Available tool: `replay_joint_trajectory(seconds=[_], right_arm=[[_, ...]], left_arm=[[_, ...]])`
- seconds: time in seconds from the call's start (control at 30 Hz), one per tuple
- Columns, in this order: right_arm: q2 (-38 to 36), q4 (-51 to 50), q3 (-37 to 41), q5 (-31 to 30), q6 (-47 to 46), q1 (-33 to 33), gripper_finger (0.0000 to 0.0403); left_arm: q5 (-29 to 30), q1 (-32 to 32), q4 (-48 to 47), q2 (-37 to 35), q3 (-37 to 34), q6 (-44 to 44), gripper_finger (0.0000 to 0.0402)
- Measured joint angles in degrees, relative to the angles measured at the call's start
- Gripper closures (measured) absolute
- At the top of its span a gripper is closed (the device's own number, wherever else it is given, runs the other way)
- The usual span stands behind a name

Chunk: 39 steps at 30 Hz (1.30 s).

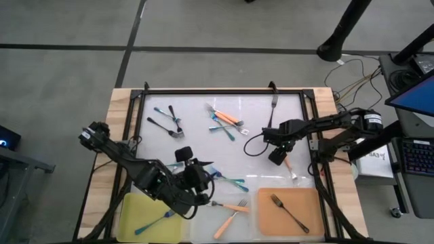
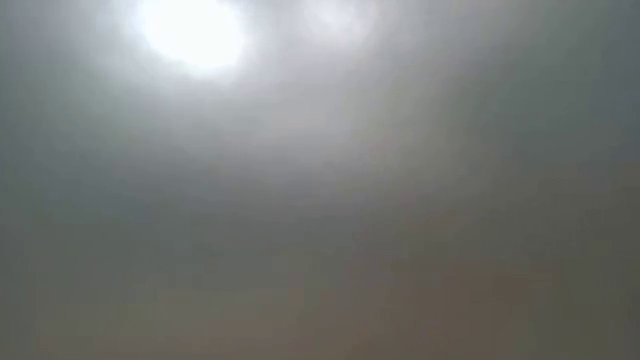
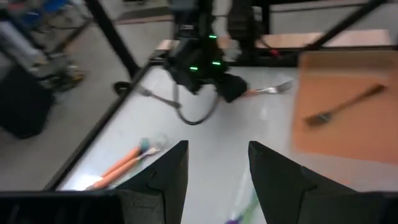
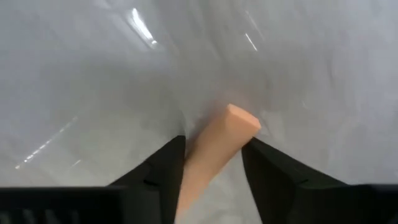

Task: Sort silverware by color (type)
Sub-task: Put the orange fork into the transparent bin

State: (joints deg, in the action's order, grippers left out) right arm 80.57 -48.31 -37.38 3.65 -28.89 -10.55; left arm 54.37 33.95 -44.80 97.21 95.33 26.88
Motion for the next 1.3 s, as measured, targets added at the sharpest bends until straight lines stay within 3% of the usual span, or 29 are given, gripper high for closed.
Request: replay_joint_trajectory(seconds=[0.2,0.47,0.6,0.9,1.0,1.2,1.3], right_arm=[[0.05,0.63,0.02,0.19,1.96,0.04,0.0338],[-2.12,0.75,-3.38,-1.12,2.15,0.03,0.0338],[-6.82,3.12,-8.29,-2.81,2.04,0.02,0.0338],[-14.26,13.24,-17.98,-4.89,6.80,0.16,0.0338],[-15.79,18.06,-20.46,-5.56,9.32,0.28,0.0338],[-16.30,21.23,-24.08,-5.83,13.87,0.50,0.0338],[-16.39,21.39,-24.98,-6.25,15.00,0.57,0.0338]], left_arm=[[3.73,0.02,-0.33,2.00,-2.38,4.71,0.0254],[1.16,-2.34,-3.08,2.32,-8.11,9.58,0.0254],[-1.10,-4.83,-2.91,2.62,-8.93,10.40,0.0254],[-8.93,-12.76,0.86,2.46,-14.32,1.96,0.0254],[-10.58,-16.58,7.90,2.36,-16.63,-3.27,0.0254],[-32.05,-24.50,40.33,2.36,-24.90,-19.75,0.0254],[-34.07,-27.22,52.25,2.36,-28.24,-21.18,0.0260]])
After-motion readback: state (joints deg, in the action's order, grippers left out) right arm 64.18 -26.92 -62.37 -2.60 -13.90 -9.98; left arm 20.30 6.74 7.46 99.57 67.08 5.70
